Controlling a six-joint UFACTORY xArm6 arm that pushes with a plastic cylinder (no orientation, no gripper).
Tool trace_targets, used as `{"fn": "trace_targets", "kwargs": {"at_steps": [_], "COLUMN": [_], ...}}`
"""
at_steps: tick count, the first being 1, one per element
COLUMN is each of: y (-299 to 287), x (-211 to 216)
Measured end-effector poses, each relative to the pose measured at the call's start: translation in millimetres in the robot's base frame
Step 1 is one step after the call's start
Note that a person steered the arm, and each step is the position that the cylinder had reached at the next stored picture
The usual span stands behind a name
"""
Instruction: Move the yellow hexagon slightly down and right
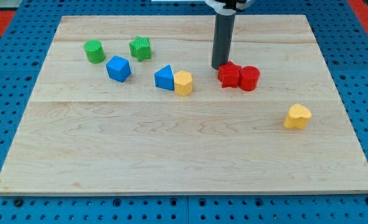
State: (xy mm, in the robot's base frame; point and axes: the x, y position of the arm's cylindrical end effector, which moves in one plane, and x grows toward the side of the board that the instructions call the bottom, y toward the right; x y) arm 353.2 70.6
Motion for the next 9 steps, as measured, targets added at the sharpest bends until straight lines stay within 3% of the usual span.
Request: {"fn": "trace_targets", "kwargs": {"at_steps": [2,4,6,8,9], "y": [32.3,-49.3,-78.3,-141.2,-175.5], "x": [12.3,12.7,77.9,84.6,115.9]}}
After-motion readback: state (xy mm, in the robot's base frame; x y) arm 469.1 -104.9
